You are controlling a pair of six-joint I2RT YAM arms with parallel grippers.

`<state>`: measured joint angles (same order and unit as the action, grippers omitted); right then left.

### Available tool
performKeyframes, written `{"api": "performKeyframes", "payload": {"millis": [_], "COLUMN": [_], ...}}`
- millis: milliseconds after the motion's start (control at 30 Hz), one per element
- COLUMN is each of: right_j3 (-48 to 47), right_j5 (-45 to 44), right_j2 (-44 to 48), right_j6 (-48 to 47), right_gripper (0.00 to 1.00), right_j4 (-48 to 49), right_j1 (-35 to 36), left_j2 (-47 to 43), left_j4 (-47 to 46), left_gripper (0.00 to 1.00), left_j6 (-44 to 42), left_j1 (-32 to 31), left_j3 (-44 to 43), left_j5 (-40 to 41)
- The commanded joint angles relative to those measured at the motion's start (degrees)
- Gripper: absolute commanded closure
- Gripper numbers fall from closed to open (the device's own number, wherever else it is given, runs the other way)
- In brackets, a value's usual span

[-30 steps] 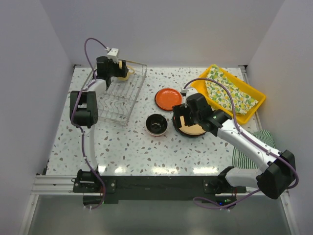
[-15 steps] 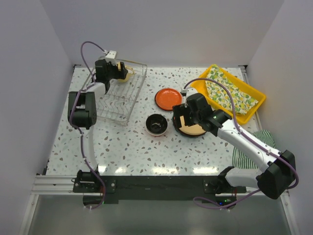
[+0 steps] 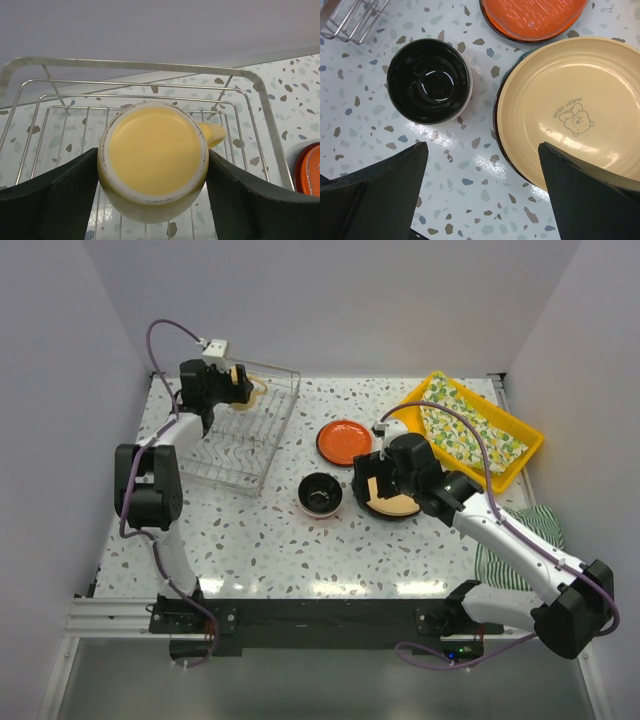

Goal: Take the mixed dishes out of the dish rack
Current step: Pick up the cup from the dish rack.

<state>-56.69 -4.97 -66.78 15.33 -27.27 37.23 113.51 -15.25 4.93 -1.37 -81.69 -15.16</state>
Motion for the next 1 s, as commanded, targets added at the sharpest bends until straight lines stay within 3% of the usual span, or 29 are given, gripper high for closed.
{"api": "performKeyframes", "payload": {"millis": [0, 533, 800, 967], "right_j3": [1.1, 1.6, 1.4, -4.3], "right_j5": [3.5, 18.7, 25.2, 28.1], "right_j2": [2.6, -3.5, -13.0, -20.0], "right_j6": [-0.3, 2.8, 7.6, 10.6], "right_gripper": [0.04, 0.10, 0.10, 0.12], "right_j4": [6.7, 31.0, 50.3, 56.3], "right_j1": [0.2, 0.1, -1.3, -1.4], "left_j2": [-9.6, -25.6, -29.5, -30.5], "left_j4": [-2.1, 6.5, 1.0, -1.1], "left_gripper": [0.88, 0.99, 0.99, 0.99], "left_j6": [2.6, 28.3, 46.9, 55.5], "left_j1": [0.5, 0.5, 0.3, -0.9], "left_j3": [1.2, 9.0, 14.7, 16.1], "left_j5": [1.1, -5.1, -12.9, -14.5]}}
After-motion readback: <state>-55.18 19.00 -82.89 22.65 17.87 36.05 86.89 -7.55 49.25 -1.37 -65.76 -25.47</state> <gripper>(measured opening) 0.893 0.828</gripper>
